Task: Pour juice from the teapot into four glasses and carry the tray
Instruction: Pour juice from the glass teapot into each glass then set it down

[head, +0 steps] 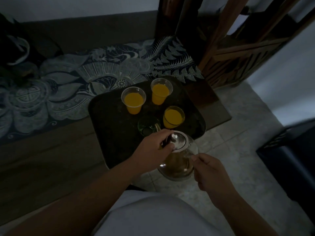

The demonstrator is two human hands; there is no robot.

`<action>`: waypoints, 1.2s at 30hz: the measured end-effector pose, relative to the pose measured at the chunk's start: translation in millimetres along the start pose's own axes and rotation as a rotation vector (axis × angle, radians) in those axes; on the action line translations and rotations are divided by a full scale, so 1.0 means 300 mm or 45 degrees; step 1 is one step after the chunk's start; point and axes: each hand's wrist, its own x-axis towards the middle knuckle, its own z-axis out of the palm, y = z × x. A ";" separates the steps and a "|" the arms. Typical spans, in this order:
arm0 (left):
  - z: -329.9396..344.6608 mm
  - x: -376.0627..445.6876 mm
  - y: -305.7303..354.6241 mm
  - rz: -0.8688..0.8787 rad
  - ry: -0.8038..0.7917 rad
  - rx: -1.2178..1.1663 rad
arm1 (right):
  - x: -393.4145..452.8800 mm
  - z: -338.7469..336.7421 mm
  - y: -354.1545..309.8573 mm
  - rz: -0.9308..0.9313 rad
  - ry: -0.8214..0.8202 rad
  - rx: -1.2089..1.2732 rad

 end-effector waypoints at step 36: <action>0.037 0.014 -0.028 -0.251 0.093 -0.625 | 0.014 -0.007 -0.185 0.167 -0.144 -0.138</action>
